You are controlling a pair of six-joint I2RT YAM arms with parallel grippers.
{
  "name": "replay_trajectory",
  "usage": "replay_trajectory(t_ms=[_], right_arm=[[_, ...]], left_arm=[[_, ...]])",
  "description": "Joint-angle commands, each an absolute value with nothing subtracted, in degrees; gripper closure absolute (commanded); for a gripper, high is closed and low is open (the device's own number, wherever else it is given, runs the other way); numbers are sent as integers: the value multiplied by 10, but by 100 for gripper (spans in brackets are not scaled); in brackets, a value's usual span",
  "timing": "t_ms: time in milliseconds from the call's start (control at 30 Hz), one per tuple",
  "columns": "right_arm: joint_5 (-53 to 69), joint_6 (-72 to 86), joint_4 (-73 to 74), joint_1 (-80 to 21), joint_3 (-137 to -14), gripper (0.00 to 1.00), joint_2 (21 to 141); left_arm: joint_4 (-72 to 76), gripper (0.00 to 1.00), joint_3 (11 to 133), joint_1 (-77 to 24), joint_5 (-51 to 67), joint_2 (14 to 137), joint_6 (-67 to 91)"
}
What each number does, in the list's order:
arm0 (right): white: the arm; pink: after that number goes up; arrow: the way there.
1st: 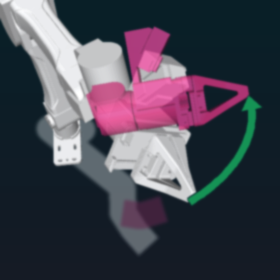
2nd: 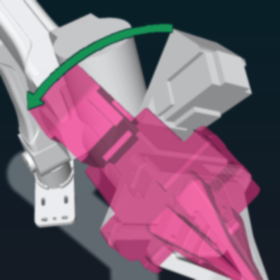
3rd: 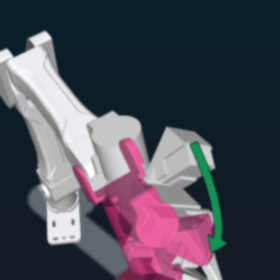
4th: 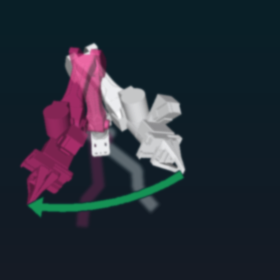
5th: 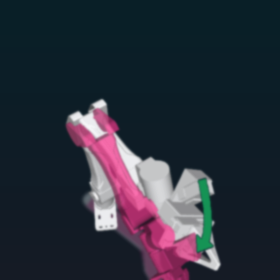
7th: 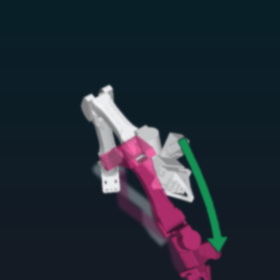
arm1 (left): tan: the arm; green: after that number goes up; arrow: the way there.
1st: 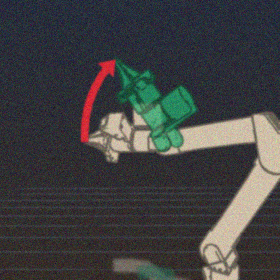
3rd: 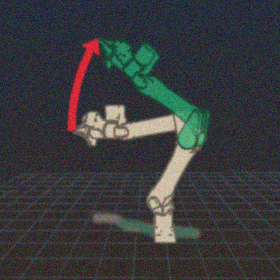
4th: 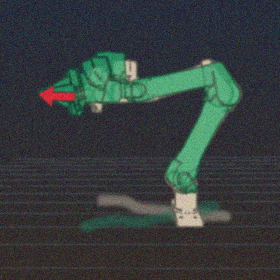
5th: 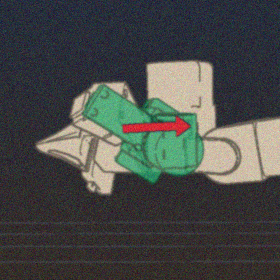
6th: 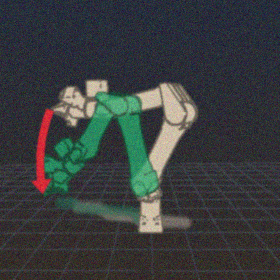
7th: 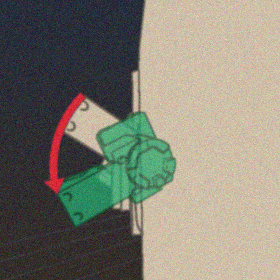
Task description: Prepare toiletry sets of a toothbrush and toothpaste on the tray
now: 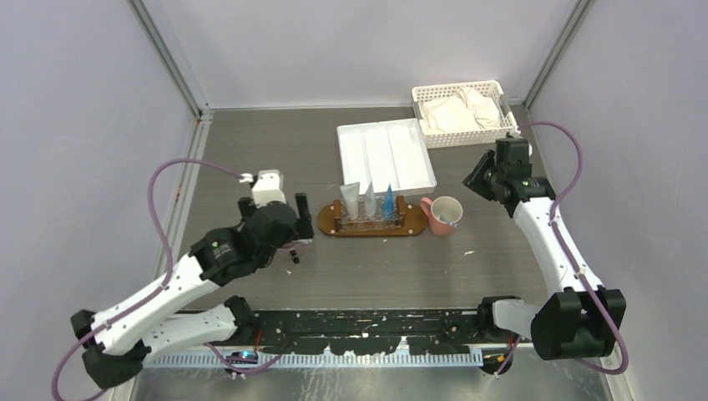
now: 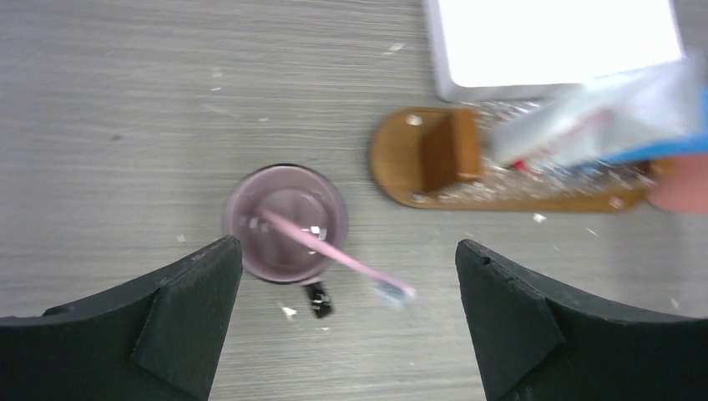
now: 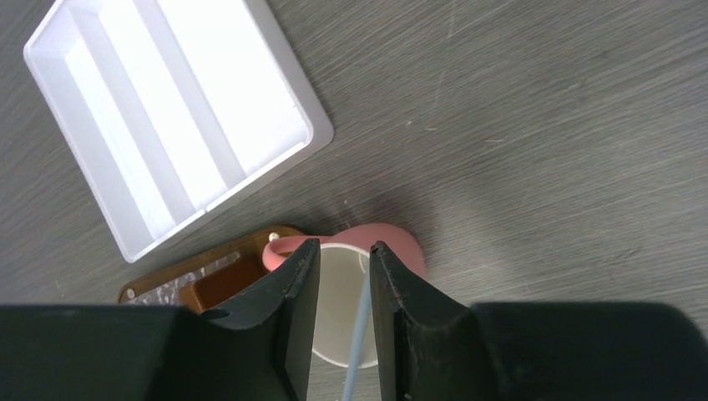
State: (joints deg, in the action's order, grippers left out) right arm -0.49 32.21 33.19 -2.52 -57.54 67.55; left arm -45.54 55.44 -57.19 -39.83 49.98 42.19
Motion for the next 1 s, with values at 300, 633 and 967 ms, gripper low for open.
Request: replay_trajectory(t_ms=[300, 633, 967], right_arm=[[-37, 311, 330, 6, -553, 66, 668], [-28, 316, 314, 11, -539, 66, 689], [-11, 321, 301, 11, -531, 66, 715]], left_arm=[[-409, 14, 435, -388, -248, 528, 388], [-414, 16, 424, -359, -254, 503, 380], [-379, 25, 413, -293, -236, 540, 362]])
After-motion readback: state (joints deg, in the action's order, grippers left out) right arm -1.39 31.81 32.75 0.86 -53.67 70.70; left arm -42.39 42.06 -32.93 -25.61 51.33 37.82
